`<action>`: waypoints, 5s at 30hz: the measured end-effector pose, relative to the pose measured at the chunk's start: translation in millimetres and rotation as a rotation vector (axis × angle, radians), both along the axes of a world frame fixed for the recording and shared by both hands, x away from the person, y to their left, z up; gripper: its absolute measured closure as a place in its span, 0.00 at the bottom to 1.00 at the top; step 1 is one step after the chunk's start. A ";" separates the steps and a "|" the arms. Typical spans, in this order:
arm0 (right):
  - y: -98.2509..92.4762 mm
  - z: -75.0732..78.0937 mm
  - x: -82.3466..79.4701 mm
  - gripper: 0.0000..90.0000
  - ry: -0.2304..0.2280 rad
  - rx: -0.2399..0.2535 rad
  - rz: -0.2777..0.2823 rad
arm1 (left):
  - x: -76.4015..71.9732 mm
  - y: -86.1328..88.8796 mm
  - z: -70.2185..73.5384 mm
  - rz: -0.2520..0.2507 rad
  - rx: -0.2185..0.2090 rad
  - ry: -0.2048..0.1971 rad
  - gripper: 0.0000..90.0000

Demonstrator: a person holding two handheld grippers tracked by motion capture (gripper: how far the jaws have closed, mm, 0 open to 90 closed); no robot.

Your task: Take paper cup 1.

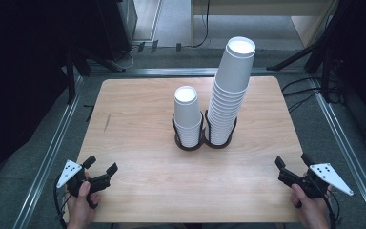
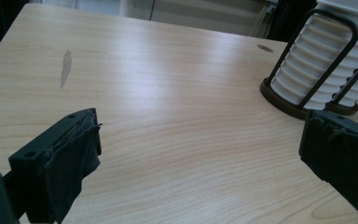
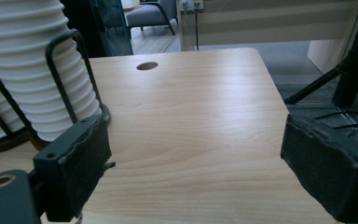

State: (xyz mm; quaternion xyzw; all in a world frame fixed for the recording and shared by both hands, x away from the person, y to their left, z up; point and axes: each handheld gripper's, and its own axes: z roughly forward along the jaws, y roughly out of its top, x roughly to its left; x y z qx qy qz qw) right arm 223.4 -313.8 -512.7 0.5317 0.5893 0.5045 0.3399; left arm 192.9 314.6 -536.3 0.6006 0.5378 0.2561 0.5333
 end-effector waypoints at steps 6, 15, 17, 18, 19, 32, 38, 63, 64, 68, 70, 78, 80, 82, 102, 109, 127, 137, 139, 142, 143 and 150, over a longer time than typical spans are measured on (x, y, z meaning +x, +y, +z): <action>8.3 15.9 0.0 0.05 -0.029 -0.006 0.036 | 6.0 -15.6 3.0 -0.025 0.016 0.005 0.00; 20.5 30.1 6.8 0.00 -0.031 -0.015 0.062 | 10.3 -37.0 11.0 -0.066 0.039 0.002 0.00; 22.7 33.9 8.1 0.00 -0.033 0.008 0.072 | 11.3 -40.4 14.4 -0.079 0.032 -0.004 0.00; 23.8 35.9 8.8 0.00 -0.027 0.025 0.070 | 11.7 -42.7 16.1 -0.080 0.024 -0.006 0.00; 24.2 38.4 9.9 0.00 -0.024 0.037 0.067 | 12.1 -44.7 17.7 -0.083 0.026 -0.010 0.00; 42.1 79.6 17.4 0.00 -0.080 0.043 0.086 | 23.9 -81.8 33.8 -0.145 0.019 -0.008 0.00; 56.9 92.1 23.5 0.00 -0.092 0.049 0.123 | 30.0 -101.9 40.2 -0.166 -0.003 -0.025 0.00; 100.3 128.0 42.7 0.00 -0.130 0.049 0.200 | 47.7 -175.6 52.7 -0.262 -0.002 -0.056 0.00; 101.7 129.3 43.6 0.00 -0.131 0.049 0.203 | 48.4 -181.3 52.9 -0.265 0.002 -0.056 0.00; 106.7 133.2 46.4 0.00 -0.131 0.051 0.211 | 50.4 -194.4 53.3 -0.262 0.018 -0.045 0.00; 109.6 135.7 47.6 0.00 -0.131 0.051 0.216 | 51.0 -200.9 53.1 -0.272 0.024 -0.052 0.00; 118.4 145.9 55.5 0.00 -0.134 0.050 0.225 | 57.1 -228.9 52.2 -0.279 0.064 -0.047 0.00; 119.6 149.0 58.0 0.00 -0.134 0.051 0.222 | 58.0 -237.0 52.7 -0.286 0.073 -0.047 0.00; 120.6 151.4 59.7 0.00 -0.135 0.053 0.226 | 58.7 -243.1 53.0 -0.292 0.077 -0.050 0.00; 127.8 172.4 74.5 0.00 -0.131 0.052 0.250 | 72.0 -296.6 63.2 -0.299 0.111 -0.111 0.00; 129.8 184.4 80.3 0.00 -0.136 0.058 0.262 | 79.9 -306.2 68.2 -0.286 0.093 -0.136 0.00; 143.1 195.4 99.1 0.00 -0.114 0.049 0.272 | 104.9 -328.0 78.5 -0.206 0.145 -0.157 0.03; 151.1 198.9 111.4 0.00 -0.104 0.055 0.251 | 116.0 -340.8 85.5 -0.127 0.189 -0.172 0.04; 153.1 199.2 114.1 0.00 -0.102 0.045 0.253 | 117.9 -341.9 86.4 -0.119 0.185 -0.178 0.05; 156.3 199.7 118.0 0.00 -0.096 0.034 0.254 | 121.2 -342.2 86.7 -0.097 0.177 -0.177 0.06; 157.5 199.4 120.0 0.00 -0.092 0.031 0.255 | 122.0 -341.9 86.6 -0.088 0.175 -0.176 0.07; 162.6 196.7 126.9 0.04 -0.098 0.026 0.283 | 125.0 -340.4 85.9 -0.073 0.175 -0.203 0.13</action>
